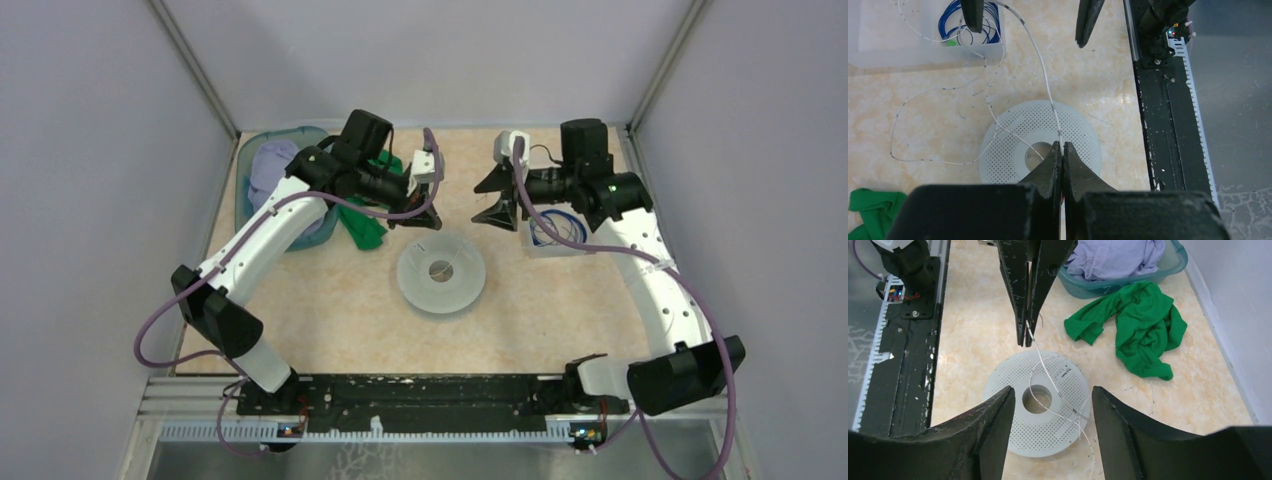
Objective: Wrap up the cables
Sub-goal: Adjust the cable at the center of the board.
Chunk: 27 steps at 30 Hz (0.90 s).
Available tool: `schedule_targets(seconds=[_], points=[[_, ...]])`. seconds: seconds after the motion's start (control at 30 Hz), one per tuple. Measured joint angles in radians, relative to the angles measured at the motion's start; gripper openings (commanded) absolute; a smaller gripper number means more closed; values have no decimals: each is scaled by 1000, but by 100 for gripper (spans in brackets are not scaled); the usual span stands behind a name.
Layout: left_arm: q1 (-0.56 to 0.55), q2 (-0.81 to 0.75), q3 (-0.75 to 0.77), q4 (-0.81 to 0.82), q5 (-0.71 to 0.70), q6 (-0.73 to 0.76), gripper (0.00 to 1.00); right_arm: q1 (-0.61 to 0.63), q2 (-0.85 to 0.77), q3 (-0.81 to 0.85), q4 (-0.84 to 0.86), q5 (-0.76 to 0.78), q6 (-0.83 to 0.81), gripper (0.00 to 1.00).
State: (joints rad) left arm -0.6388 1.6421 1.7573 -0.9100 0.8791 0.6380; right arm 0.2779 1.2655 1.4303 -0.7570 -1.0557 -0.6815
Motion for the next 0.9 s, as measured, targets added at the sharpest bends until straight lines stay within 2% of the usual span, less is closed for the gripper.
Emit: schedule_targets(seconds=[0.3, 0.43, 0.47, 0.67, 0.73, 0.83, 0.9], points=[[0, 0, 0, -3, 9, -10, 0, 10, 18, -2, -22, 50, -79, 21], [0, 0, 0, -3, 9, -13, 2, 10, 17, -5, -20, 61, -87, 0], [0, 0, 0, -3, 9, -14, 4, 10, 14, -11, -17, 61, -85, 0], [0, -6, -15, 30, 6, -43, 41, 10, -19, -82, 45, 94, 2, 0], [3, -18, -35, 68, -10, -61, 48, 9, -30, -96, 84, 140, 64, 0], [13, -54, -87, 148, -54, -95, 71, -17, -44, -95, 153, 240, 166, 0], [26, -90, -132, 204, -88, -109, 81, -66, -49, -79, 182, 312, 235, 0]])
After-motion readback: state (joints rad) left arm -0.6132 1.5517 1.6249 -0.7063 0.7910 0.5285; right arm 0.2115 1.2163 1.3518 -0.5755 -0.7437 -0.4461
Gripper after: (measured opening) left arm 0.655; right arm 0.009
